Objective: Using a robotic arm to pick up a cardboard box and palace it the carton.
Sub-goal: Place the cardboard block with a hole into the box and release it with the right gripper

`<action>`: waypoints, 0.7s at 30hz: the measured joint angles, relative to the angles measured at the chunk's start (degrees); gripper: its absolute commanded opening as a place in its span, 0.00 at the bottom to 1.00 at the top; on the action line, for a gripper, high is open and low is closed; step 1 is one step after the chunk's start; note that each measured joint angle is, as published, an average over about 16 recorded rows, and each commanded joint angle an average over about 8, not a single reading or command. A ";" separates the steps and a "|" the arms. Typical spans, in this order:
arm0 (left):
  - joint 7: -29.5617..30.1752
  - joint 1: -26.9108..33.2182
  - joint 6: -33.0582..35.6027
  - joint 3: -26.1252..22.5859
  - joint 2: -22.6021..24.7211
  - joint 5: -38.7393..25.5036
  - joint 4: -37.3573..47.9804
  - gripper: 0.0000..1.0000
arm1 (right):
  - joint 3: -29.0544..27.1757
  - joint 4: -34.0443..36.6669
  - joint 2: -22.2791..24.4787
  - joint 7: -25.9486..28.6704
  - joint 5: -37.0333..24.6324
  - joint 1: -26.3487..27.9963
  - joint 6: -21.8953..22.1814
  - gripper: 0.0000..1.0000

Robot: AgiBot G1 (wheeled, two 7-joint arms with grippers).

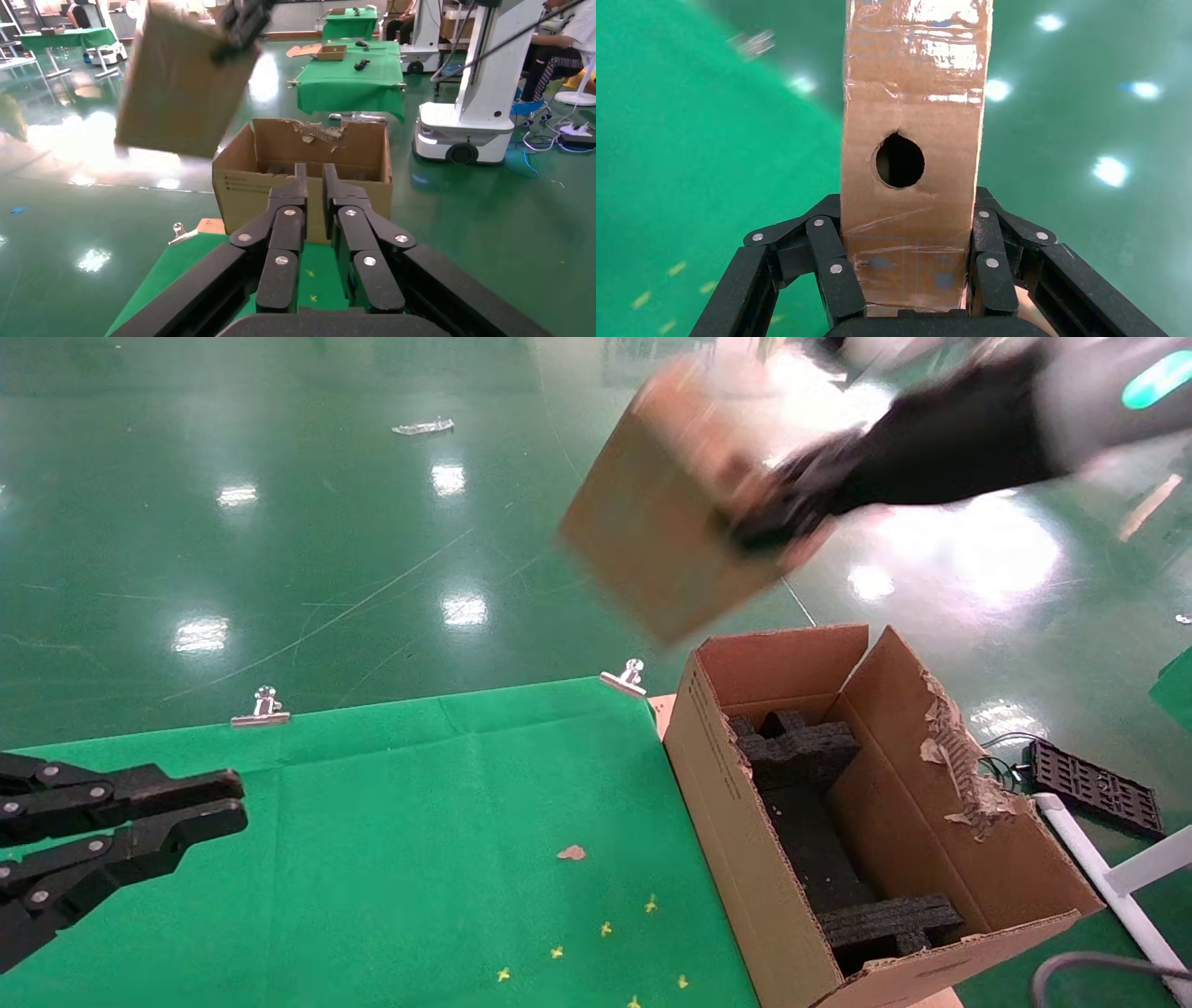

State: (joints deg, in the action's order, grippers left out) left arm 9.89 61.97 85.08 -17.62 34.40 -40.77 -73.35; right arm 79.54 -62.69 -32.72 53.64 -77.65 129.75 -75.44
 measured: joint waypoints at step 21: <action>-0.03 0.01 -0.02 -0.05 -0.02 0.03 0.00 1.00 | 4.15 19.43 8.80 3.51 -6.91 -1.38 -6.56 0.00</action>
State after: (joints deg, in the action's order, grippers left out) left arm 9.87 61.98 85.05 -17.67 34.38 -40.74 -73.35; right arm 83.69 -43.26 -23.93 57.15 -84.56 128.37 -82.00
